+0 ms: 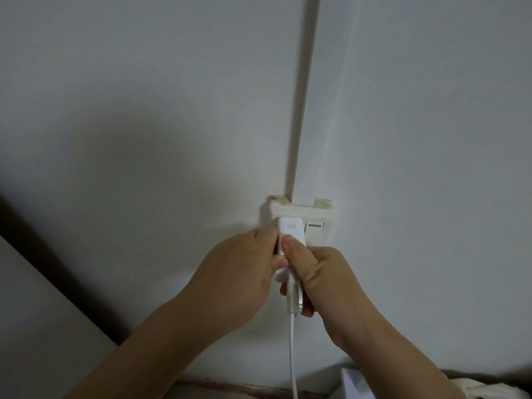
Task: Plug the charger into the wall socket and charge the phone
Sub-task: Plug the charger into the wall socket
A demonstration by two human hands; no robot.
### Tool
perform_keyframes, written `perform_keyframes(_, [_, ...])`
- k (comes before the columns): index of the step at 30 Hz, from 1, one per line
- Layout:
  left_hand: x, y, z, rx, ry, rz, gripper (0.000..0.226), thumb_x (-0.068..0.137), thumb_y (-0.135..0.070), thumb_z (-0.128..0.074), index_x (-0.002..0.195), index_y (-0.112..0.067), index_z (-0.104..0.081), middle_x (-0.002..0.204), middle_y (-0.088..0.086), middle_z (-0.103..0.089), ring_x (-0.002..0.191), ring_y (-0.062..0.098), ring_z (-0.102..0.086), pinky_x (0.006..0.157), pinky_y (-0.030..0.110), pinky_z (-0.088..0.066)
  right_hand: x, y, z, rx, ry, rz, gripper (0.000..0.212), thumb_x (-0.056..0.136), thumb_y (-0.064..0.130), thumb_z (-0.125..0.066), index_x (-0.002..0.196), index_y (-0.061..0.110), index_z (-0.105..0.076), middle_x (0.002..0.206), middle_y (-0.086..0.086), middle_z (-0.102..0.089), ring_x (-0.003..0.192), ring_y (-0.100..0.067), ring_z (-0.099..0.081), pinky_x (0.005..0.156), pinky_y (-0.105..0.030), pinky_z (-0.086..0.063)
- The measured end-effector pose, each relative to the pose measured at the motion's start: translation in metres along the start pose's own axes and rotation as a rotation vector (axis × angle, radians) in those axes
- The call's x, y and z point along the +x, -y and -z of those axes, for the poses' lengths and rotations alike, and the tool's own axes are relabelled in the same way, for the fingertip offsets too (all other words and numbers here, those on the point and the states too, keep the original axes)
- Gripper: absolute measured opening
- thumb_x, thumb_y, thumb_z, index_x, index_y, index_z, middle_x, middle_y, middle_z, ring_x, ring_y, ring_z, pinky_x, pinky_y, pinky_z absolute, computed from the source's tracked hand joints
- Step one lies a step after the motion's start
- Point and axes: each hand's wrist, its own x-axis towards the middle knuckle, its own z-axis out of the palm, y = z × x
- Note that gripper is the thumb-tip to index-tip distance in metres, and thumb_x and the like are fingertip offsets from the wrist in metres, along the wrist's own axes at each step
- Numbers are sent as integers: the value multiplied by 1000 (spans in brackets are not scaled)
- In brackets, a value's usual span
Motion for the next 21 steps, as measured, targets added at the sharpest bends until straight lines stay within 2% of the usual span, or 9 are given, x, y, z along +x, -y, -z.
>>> perform_keyframes(4, [-1, 0, -1, 50, -4, -8, 15, 93, -34, -35, 83, -24, -30, 77, -13, -37, 60, 3, -38, 55, 7, -33, 2, -3, -1, 21, -18, 1, 45, 84, 39, -54, 76, -4, -62, 48, -4, -55, 36, -8, -48, 34, -15, -38])
perform_keyframes(9, [-3, 1, -4, 63, -27, -4, 17, 92, -35, -34, 80, -24, -27, 67, -16, -29, 58, 2, -35, 58, 6, -34, 3, -2, -2, 58, -20, -22, 39, 85, 38, -55, 61, 8, -60, 42, 0, -53, 36, -7, -50, 34, -12, -38])
perform_keyframes(14, [-4, -2, -3, 73, -60, -9, 30, 92, -33, -35, 64, -32, -22, 63, -17, -30, 57, 1, -36, 52, 12, -31, 0, 3, -3, 73, -26, -31, 41, 85, 37, -55, 52, 13, -59, 41, 1, -52, 44, -14, -49, 35, -14, -36])
perform_keyframes(17, [-4, -4, -5, 36, -94, 9, 19, 92, -31, -36, 75, -28, -27, 63, -17, -31, 59, 6, -39, 57, 17, -33, 1, 5, -5, 56, -48, -38, 48, 86, 37, -54, 42, 18, -59, 40, 1, -54, 49, -18, -50, 37, -16, -36])
perform_keyframes(19, [-2, -4, -6, 33, -106, 17, 15, 93, -29, -35, 80, -27, -28, 64, -17, -30, 64, 8, -39, 57, 22, -26, 4, 6, -7, 45, -71, -44, 45, 86, 37, -54, 46, 18, -59, 45, -3, -54, 53, -22, -50, 39, -17, -36])
perform_keyframes(21, [-1, -2, -7, 19, -83, 26, 14, 93, -30, -35, 81, -27, -29, 65, -17, -31, 62, 5, -39, 53, 21, -29, 5, 5, -9, 33, -76, -47, 41, 87, 36, -53, 54, 12, -58, 53, -9, -52, 56, -24, -50, 39, -17, -37])
